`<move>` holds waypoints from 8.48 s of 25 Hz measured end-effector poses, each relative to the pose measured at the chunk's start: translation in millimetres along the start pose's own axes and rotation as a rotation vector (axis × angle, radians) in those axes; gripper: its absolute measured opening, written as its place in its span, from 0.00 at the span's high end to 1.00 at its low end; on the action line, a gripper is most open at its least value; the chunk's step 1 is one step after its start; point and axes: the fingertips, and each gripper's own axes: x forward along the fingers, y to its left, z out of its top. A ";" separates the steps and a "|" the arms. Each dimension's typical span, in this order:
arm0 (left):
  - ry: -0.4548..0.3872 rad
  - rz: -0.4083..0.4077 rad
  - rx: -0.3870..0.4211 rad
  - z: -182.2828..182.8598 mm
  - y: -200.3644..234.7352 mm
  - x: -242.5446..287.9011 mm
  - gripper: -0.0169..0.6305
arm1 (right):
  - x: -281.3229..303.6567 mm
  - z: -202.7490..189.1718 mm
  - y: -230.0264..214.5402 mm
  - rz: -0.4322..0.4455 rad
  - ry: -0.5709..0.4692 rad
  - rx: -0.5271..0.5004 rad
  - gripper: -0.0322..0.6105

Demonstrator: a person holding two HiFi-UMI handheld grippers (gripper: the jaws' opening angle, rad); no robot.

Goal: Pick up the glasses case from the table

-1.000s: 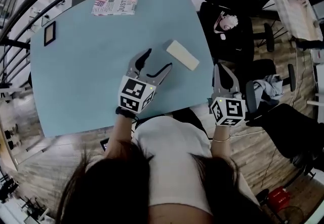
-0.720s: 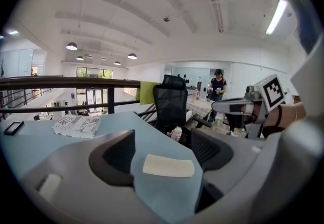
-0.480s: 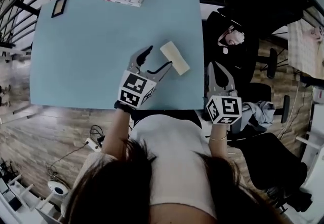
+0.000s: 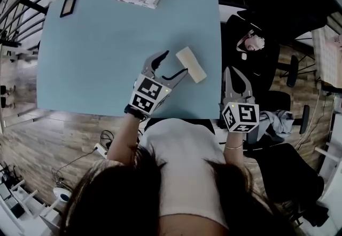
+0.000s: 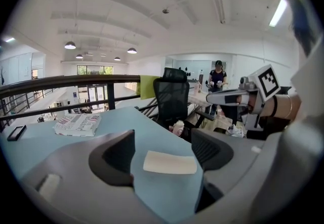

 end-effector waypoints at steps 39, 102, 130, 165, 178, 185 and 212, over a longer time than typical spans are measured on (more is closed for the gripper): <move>0.462 -0.812 0.717 -100.5 -58.9 115.6 0.28 | -23.6 -65.0 -46.3 -0.187 0.140 0.128 0.95; 0.586 -1.127 0.998 -154.9 -108.6 121.6 0.45 | -45.6 -106.8 -51.5 -0.297 0.191 0.259 0.95; 0.426 -0.719 0.741 -73.6 -75.9 91.2 0.45 | -17.9 -71.4 -35.3 -0.078 0.111 0.182 0.95; -0.305 0.000 0.129 71.9 34.9 -46.8 0.45 | 40.0 19.8 27.3 0.174 -0.018 -0.020 0.95; -0.574 0.094 -0.090 94.1 41.0 -92.3 0.45 | 38.2 47.7 27.1 0.161 -0.082 -0.053 0.95; -0.610 0.089 -0.139 88.8 35.4 -98.0 0.45 | 37.8 46.1 30.2 0.161 -0.080 -0.054 0.95; -0.571 0.077 -0.117 77.6 36.0 -101.2 0.45 | 29.3 46.3 32.7 0.143 -0.092 -0.091 0.95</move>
